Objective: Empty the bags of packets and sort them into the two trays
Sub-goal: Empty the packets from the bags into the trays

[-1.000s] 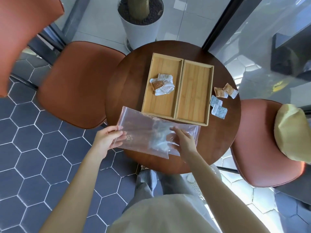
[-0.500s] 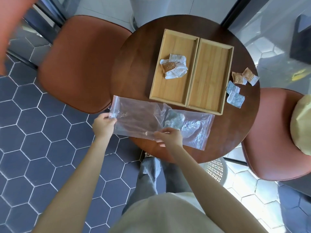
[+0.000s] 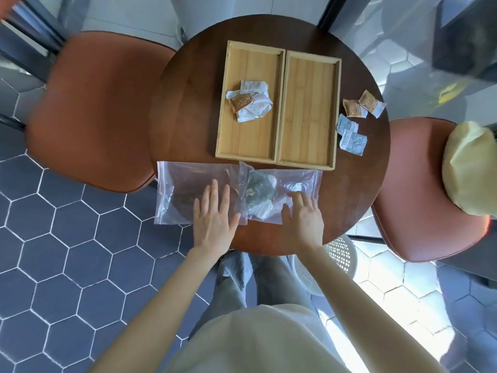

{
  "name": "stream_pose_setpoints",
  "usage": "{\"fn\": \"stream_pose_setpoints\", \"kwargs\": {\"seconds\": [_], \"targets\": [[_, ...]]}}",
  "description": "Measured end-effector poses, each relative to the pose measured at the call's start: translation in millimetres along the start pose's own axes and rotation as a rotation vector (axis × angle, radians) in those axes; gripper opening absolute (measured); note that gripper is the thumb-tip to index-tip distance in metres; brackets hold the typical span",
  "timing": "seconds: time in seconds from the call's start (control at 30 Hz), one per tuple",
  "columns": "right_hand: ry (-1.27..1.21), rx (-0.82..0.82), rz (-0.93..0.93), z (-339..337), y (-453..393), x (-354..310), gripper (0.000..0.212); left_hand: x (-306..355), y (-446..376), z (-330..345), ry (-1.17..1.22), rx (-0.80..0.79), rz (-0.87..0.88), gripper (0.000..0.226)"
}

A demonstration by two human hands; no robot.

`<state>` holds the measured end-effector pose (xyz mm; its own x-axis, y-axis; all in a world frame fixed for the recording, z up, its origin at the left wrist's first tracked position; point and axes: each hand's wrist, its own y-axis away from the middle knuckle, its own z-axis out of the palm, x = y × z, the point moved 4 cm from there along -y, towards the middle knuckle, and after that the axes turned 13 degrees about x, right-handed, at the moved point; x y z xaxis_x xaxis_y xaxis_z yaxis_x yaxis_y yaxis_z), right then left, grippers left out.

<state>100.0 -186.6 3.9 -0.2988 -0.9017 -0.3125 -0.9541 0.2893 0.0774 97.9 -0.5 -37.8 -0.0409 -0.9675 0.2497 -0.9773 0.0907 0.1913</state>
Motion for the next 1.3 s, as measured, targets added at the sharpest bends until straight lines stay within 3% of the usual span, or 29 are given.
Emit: {"fn": "stream_pose_setpoints", "kwargs": {"seconds": [0.13,0.23,0.37,0.47,0.6,0.7,0.87,1.03,1.13,1.23,1.3], "targets": [[0.082,-0.076,0.280,10.8,2.4,39.2,0.066,-1.8,0.1,13.7,-0.021,-0.034,-0.019,0.069],[0.026,-0.097,0.410,17.2,0.6,50.3,0.073,-7.5,0.2,17.3,-0.035,-0.061,-0.015,0.071],[-0.171,0.047,0.532,12.3,-8.3,54.3,0.033,-11.4,-0.9,16.1,-0.116,-0.072,0.022,0.070],[-0.467,0.101,0.683,-6.4,-15.7,55.8,0.010,-10.2,-3.9,13.7,-0.158,-0.101,0.027,0.070],[-0.742,0.107,0.569,-49.4,-19.7,35.9,0.013,-6.0,-7.5,9.0,-0.172,-0.127,0.019,0.070],[-0.929,-0.033,0.433,-76.4,-17.1,2.7,0.013,-3.0,-9.5,4.8,-0.193,-0.152,0.023,0.070],[-0.913,-0.141,0.245,-99.1,-8.1,-43.1,0.004,2.2,-16.1,-6.7,-0.296,-0.127,0.082,0.068],[-0.857,-0.023,0.311,-105.6,2.3,-38.7,0.006,4.3,-26.1,-18.7,-0.346,-0.079,0.144,0.061],[-0.820,-0.069,0.399,-98.0,12.5,-32.2,0.007,5.4,-25.3,-25.0,-0.343,-0.081,0.144,0.063],[-0.871,-0.099,0.462,-95.4,18.4,-29.4,0.011,17.7,-20.4,-39.1,-0.233,-0.046,0.149,0.058],[-0.937,-0.109,0.496,-96.7,19.4,-30.0,0.019,30.1,-15.4,-56.4,-0.015,0.046,0.112,0.043]]}}
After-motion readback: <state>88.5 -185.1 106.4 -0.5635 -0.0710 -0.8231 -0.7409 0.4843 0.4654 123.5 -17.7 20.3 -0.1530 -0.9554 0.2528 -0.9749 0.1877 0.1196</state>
